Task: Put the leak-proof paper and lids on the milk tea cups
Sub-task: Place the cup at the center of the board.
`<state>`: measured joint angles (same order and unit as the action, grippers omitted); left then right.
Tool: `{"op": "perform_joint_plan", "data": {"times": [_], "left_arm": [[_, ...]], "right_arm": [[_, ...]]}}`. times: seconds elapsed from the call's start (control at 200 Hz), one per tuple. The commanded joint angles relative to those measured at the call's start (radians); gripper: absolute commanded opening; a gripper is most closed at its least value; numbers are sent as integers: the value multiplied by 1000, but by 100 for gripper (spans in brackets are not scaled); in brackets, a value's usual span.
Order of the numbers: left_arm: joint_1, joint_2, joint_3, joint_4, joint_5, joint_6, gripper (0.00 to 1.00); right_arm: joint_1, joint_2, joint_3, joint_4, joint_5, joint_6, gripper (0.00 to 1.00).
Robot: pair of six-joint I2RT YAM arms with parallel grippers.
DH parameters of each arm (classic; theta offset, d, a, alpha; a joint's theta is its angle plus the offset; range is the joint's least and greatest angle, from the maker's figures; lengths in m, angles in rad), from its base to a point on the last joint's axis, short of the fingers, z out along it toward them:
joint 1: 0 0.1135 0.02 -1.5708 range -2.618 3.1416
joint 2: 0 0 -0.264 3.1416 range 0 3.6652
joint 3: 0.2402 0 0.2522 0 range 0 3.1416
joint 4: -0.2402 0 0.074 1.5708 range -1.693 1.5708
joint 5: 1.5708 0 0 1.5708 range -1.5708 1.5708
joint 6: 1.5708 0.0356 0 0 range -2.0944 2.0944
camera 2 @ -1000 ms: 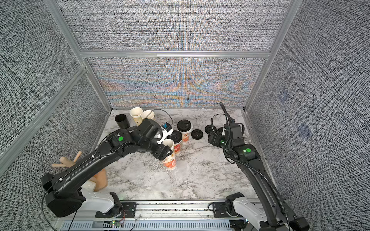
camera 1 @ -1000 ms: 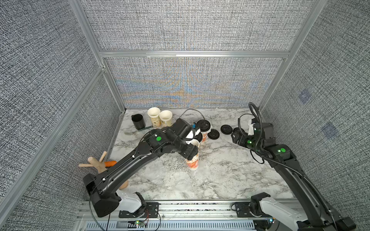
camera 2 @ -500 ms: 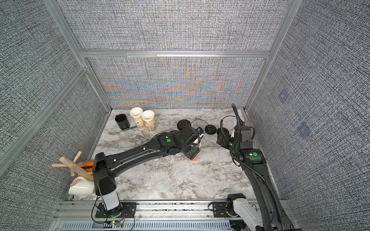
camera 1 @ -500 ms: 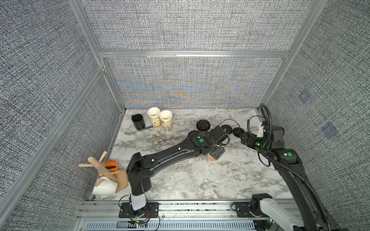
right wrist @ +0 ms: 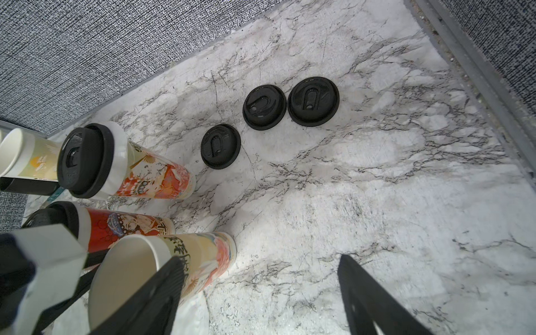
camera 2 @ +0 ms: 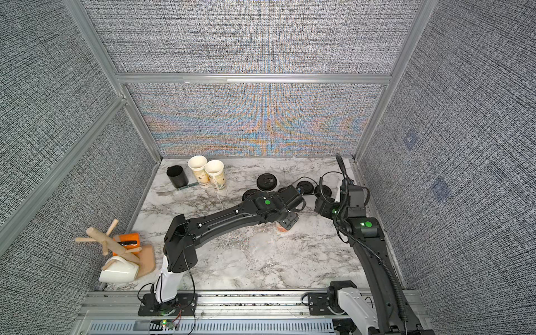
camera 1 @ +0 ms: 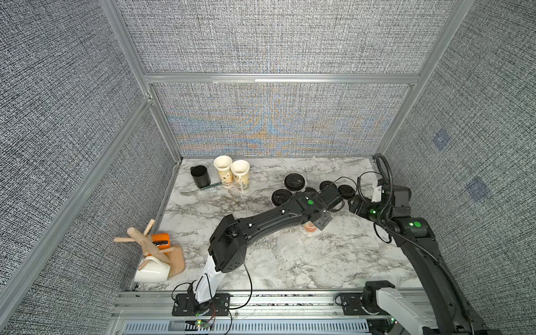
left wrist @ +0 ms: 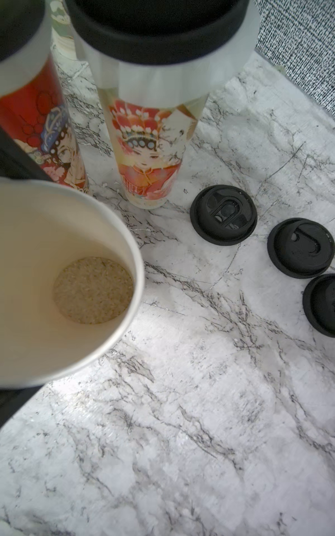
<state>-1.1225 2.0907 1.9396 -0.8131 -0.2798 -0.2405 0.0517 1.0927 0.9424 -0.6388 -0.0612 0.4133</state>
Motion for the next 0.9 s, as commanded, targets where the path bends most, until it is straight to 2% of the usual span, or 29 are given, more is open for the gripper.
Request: {"op": "perform_joint_plan", "data": {"times": [0.0, 0.1, 0.115, 0.13, 0.42, 0.54, 0.691, 0.791, 0.896], "left_arm": [[2, 8, 10, -23, -15, -14, 85], [3, 15, 29, -46, -12, -21, 92], [2, 16, 33, -50, -12, -22, 98], [2, 18, 38, -54, -12, -22, 100], [2, -10, 165, -159, 30, -24, 100], [3, -85, 158, -206, 29, -48, 100], [9, -288, -17, -240, -5, -121, 100], [39, -433, -169, -284, 9, -182, 100], [106, -606, -398, -268, 90, -247, 99]], "right_arm": [[-3, 1, -3, 31, -13, -16, 86], [-4, -3, -4, 26, -17, -17, 86], [-4, -5, -3, 24, -17, -17, 86], [-5, -7, -3, 23, -17, -17, 86], [1, -64, -15, -60, -48, -15, 87], [22, -136, -40, -117, -27, 19, 87], [129, -223, -76, -195, 10, 101, 86], [273, -268, -90, -251, 69, 202, 86], [445, -310, -113, -300, 108, 320, 84]]}}
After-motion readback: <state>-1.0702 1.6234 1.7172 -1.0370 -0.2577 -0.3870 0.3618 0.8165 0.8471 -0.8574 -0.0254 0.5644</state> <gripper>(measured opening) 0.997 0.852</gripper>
